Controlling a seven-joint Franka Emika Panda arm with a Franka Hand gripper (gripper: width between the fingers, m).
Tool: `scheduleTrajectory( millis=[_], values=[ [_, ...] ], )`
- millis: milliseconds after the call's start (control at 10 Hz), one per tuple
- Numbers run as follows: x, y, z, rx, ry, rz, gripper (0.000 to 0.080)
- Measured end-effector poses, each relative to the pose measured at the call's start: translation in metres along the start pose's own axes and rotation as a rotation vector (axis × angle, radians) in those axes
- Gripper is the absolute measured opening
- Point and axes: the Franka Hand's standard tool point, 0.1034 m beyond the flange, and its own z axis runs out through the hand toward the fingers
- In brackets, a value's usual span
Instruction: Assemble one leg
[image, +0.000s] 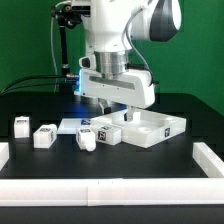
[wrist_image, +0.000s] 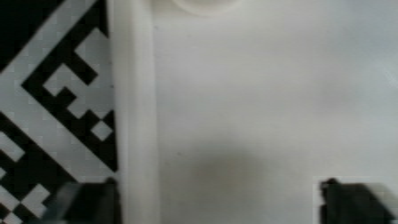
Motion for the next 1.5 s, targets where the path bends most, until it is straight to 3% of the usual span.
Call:
scheduleTrajectory(
  millis=[100,200,300,400,500,1100,1500],
  values=[
    [0.001,-0.001,0.000,0.000,0.000,0.000,0.0386],
    [0.001,-0.001,0.000,0.001,0.001,0.000,0.0386],
    [0.002,-0.002,0.000,0.002,0.002,0.000,0.0207],
    [0.002,-0.003,0.000,0.003,0.002,0.000,0.0207],
    [0.003,-0.004,0.000,0.004,0.003,-0.001,0.0055],
    [0.004,-0.005,-0.001,0.006,0.005,-0.007,0.0051],
    [0.024,0.000,-0.011,0.036,0.011,-0.093,0.0051]
  ],
)
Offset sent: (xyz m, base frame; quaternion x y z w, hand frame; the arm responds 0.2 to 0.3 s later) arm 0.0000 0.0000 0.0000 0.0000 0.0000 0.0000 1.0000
